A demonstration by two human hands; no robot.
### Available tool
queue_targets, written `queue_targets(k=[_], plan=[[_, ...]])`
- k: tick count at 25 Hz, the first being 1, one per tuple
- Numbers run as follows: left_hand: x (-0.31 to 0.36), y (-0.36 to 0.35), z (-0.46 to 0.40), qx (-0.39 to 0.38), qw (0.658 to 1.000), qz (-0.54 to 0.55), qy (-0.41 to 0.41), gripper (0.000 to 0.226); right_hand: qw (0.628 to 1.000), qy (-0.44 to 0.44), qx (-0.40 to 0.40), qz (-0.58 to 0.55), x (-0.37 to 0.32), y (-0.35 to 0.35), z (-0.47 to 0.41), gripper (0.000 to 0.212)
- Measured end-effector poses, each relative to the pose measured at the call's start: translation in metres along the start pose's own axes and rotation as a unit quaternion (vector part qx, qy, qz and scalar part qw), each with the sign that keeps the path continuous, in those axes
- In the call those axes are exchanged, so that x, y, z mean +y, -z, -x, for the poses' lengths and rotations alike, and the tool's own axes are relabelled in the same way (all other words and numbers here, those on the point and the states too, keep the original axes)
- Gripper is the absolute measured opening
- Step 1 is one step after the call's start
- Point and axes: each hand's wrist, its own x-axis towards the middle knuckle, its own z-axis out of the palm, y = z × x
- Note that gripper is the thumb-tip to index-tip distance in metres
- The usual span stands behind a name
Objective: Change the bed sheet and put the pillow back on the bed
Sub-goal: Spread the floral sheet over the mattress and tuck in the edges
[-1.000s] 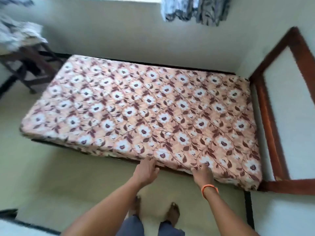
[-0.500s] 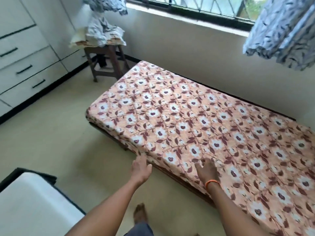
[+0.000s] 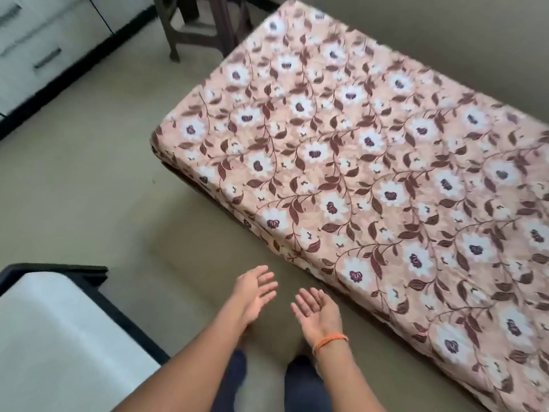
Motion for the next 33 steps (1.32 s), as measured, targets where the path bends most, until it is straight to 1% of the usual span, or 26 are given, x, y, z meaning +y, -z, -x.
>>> queue_targets(k=[1, 3, 5, 6, 8, 9, 11, 12, 15, 17, 18, 20, 22, 24, 26, 27, 29, 31, 33], plan=[[-0.002, -0.005, -0.038, -0.022, 0.998, 0.048, 0.022, 0.037, 0.998, -0.016, 0.005, -0.068, 0.014, -0.006, -0.04, 0.042], [-0.005, -0.016, -0.105, -0.039, 0.991, 0.119, 0.044, 0.047, 0.985, -0.013, 0.007, -0.171, 0.03, -0.022, -0.106, 0.048], [-0.01, -0.022, -0.18, -0.049, 0.987, 0.138, 0.064, 0.055, 0.966, 0.015, -0.004, -0.259, 0.042, -0.039, -0.178, 0.045], [-0.011, -0.021, -0.211, -0.051, 0.986, 0.145, 0.072, 0.056, 0.952, 0.034, -0.013, -0.303, 0.046, -0.047, -0.205, 0.04], [-0.002, -0.022, -0.256, -0.065, 0.986, 0.14, 0.071, 0.05, 0.923, 0.067, -0.034, -0.377, 0.048, -0.066, -0.245, 0.029], [0.002, -0.022, -0.269, -0.075, 0.985, 0.139, 0.074, 0.047, 0.908, 0.08, -0.04, -0.408, 0.05, -0.071, -0.258, 0.029], [0.01, -0.025, -0.283, -0.076, 0.984, 0.149, 0.069, 0.042, 0.887, 0.111, -0.051, -0.445, 0.046, -0.083, -0.268, 0.046], [0.012, -0.026, -0.29, -0.071, 0.985, 0.148, 0.059, 0.041, 0.881, 0.126, -0.048, -0.454, 0.045, -0.092, -0.27, 0.051], [0.015, -0.029, -0.296, -0.098, 0.98, 0.168, 0.053, 0.047, 0.87, 0.156, -0.032, -0.467, 0.037, -0.107, -0.27, 0.045], [0.016, -0.029, -0.306, -0.091, 0.977, 0.178, 0.068, 0.054, 0.876, 0.147, -0.039, -0.458, 0.032, -0.109, -0.272, 0.053], [0.017, -0.026, -0.31, -0.089, 0.978, 0.173, 0.076, 0.061, 0.88, 0.138, -0.047, -0.452, 0.032, -0.108, -0.274, 0.059], [0.019, -0.02, -0.311, -0.095, 0.978, 0.155, 0.105, 0.081, 0.883, 0.135, -0.063, -0.445, 0.035, -0.101, -0.277, 0.072], [0.016, -0.016, -0.313, -0.107, 0.974, 0.152, 0.128, 0.092, 0.876, 0.139, -0.06, -0.458, 0.037, -0.099, -0.277, 0.081], [0.011, -0.017, -0.313, -0.109, 0.967, 0.188, 0.132, 0.095, 0.856, 0.146, -0.053, -0.494, 0.043, -0.1, -0.278, 0.077], [0.01, -0.017, -0.311, -0.101, 0.96, 0.221, 0.142, 0.096, 0.845, 0.135, -0.033, -0.516, 0.052, -0.099, -0.278, 0.071], [0.011, -0.019, -0.311, -0.107, 0.959, 0.222, 0.141, 0.098, 0.846, 0.138, -0.039, -0.514, 0.053, -0.099, -0.278, 0.071], [0.012, -0.022, -0.315, -0.105, 0.963, 0.212, 0.129, 0.098, 0.852, 0.155, -0.078, -0.494, 0.047, -0.101, -0.276, 0.072], [0.011, -0.023, -0.314, -0.078, 0.971, 0.192, 0.119, 0.095, 0.86, 0.177, -0.103, -0.467, 0.038, -0.105, -0.274, 0.072], [0.011, -0.021, -0.311, -0.061, 0.972, 0.187, 0.129, 0.092, 0.87, 0.153, -0.064, -0.465, 0.037, -0.109, -0.271, 0.072]])
